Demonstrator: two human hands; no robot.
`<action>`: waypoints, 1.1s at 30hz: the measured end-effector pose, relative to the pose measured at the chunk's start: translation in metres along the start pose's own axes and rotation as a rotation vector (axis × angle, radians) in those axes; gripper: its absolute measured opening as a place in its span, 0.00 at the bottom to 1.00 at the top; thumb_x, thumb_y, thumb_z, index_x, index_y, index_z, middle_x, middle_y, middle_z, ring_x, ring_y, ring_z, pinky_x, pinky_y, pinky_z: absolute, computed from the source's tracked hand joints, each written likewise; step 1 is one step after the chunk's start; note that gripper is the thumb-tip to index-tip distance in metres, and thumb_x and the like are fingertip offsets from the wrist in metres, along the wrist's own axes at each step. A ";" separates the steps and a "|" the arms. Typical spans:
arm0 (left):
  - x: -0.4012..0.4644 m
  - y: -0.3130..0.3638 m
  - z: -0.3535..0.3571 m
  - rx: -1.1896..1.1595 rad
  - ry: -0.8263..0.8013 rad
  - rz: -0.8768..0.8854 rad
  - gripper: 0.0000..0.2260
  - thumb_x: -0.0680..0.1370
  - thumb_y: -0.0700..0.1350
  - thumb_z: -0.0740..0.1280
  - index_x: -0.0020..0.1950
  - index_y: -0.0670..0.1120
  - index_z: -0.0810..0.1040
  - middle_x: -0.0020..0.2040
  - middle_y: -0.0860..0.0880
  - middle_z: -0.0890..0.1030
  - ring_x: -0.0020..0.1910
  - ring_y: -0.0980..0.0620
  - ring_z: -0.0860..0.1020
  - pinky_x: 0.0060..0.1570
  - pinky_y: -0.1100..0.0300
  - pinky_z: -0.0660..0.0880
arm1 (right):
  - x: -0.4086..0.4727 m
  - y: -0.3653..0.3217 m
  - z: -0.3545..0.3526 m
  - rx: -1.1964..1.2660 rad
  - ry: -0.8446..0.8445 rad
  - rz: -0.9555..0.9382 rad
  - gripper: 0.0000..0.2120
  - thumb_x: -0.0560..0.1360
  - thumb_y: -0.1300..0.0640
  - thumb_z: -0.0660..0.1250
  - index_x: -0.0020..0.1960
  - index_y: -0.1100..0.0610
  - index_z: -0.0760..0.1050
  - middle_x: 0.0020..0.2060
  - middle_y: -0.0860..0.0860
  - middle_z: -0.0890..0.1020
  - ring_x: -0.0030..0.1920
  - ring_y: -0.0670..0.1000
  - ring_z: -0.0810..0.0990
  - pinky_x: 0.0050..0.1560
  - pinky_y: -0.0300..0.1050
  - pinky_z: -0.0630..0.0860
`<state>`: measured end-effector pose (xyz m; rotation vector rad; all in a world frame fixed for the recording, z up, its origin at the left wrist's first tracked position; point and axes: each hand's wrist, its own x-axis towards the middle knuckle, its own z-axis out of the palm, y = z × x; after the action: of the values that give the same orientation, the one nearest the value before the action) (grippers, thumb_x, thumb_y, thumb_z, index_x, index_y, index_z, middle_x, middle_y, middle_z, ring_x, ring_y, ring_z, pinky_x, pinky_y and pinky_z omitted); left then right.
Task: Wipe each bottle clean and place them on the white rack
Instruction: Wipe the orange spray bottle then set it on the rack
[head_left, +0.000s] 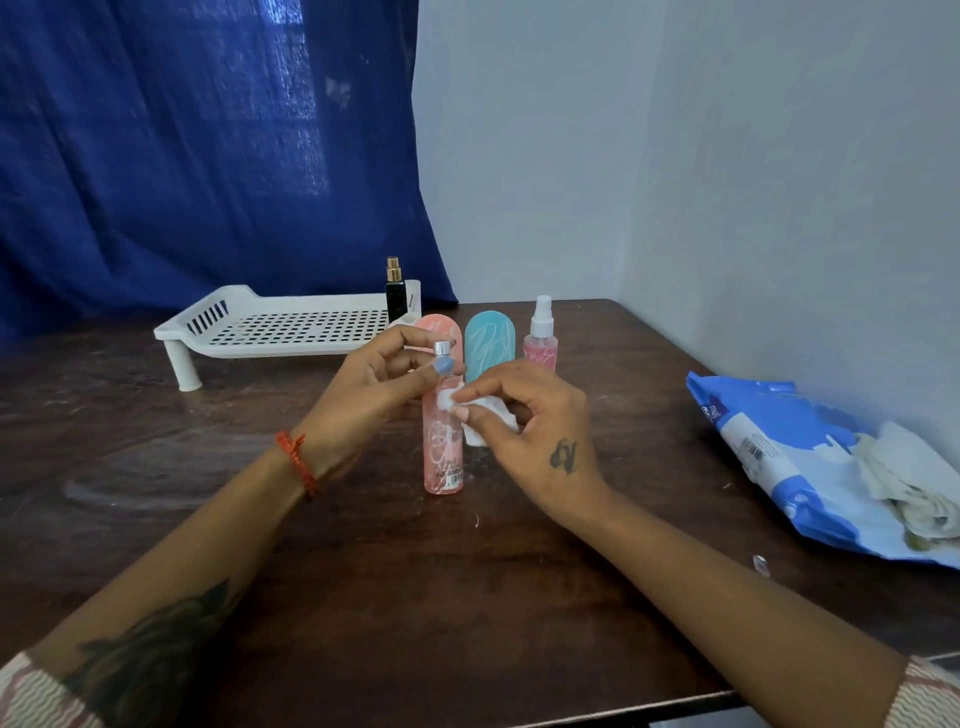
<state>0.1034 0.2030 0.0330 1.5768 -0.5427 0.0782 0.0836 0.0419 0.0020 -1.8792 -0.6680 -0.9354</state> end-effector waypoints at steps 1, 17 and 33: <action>0.000 0.000 -0.001 0.022 0.005 0.007 0.11 0.69 0.45 0.66 0.51 0.48 0.74 0.47 0.47 0.84 0.46 0.53 0.83 0.43 0.60 0.80 | -0.001 0.000 -0.001 0.010 -0.018 0.011 0.03 0.69 0.62 0.72 0.43 0.59 0.82 0.40 0.45 0.81 0.43 0.41 0.79 0.44 0.30 0.74; 0.003 0.000 -0.009 0.182 -0.011 0.020 0.13 0.71 0.46 0.68 0.54 0.51 0.74 0.41 0.51 0.84 0.45 0.52 0.83 0.45 0.57 0.80 | -0.003 0.002 -0.004 0.009 -0.121 0.234 0.04 0.69 0.64 0.72 0.41 0.56 0.82 0.36 0.44 0.81 0.40 0.42 0.80 0.41 0.28 0.75; 0.004 -0.003 -0.010 0.183 -0.014 0.027 0.10 0.75 0.42 0.66 0.54 0.51 0.74 0.45 0.47 0.83 0.48 0.49 0.83 0.46 0.57 0.81 | -0.002 -0.001 -0.004 0.000 -0.105 0.235 0.04 0.68 0.63 0.73 0.40 0.55 0.82 0.36 0.42 0.81 0.40 0.42 0.80 0.43 0.30 0.76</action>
<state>0.1112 0.2115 0.0327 1.7492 -0.5809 0.1413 0.0804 0.0385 0.0018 -1.9675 -0.4957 -0.6900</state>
